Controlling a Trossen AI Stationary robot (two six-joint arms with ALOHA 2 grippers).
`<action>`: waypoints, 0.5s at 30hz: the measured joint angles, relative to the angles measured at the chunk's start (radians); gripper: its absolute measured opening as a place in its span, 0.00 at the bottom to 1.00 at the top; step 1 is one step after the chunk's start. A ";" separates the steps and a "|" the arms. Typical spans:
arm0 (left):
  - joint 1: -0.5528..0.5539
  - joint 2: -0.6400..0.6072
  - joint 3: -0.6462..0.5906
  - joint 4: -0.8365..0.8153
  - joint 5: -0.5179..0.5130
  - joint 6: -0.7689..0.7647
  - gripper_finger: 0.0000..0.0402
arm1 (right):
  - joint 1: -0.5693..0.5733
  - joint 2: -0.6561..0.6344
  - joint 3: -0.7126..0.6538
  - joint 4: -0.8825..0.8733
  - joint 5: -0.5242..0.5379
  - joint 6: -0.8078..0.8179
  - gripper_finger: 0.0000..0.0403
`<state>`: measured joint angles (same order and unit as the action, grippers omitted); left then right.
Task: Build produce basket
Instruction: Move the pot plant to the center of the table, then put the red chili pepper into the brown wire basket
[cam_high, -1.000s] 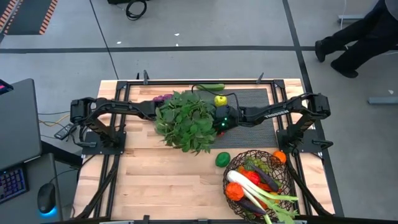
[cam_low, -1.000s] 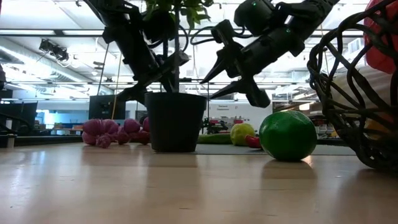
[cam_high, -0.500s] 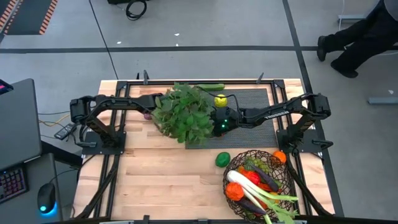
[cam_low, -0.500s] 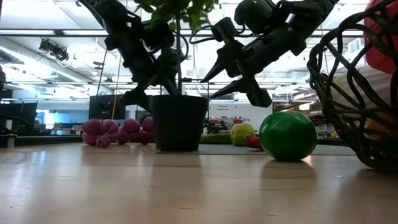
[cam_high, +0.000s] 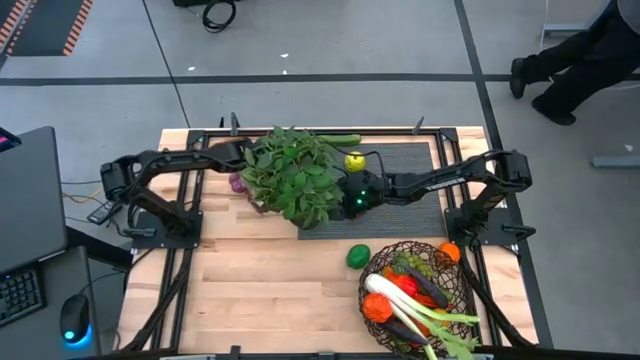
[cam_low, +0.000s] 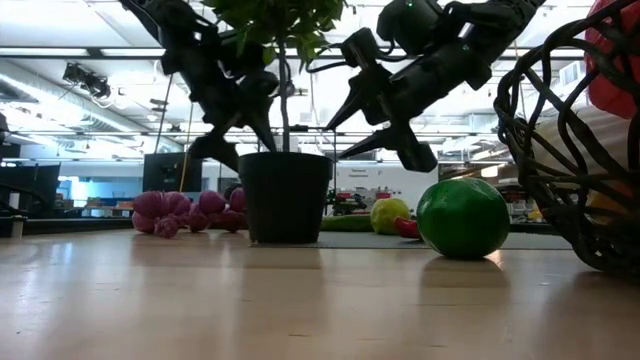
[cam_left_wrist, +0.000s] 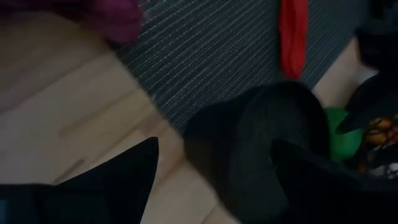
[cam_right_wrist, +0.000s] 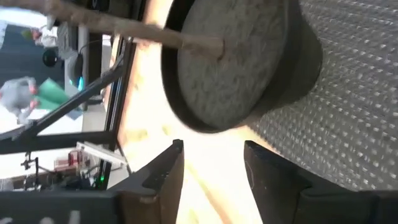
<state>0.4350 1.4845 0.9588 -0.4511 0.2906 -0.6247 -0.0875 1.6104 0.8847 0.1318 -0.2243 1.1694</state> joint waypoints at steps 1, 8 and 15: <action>0.008 -0.009 0.000 -0.030 0.002 0.010 0.79 | 0.000 -0.004 0.000 -0.004 -0.004 -0.004 0.44; 0.045 -0.065 0.000 -0.127 0.022 0.065 0.79 | -0.044 -0.093 0.000 -0.196 -0.004 -0.030 0.60; 0.095 -0.107 0.000 -0.248 0.016 0.093 0.79 | -0.107 -0.203 0.000 -0.514 0.086 -0.008 0.71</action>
<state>0.5302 1.3777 0.9585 -0.6987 0.3071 -0.5321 -0.1943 1.4074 0.8845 -0.3821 -0.1378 1.1613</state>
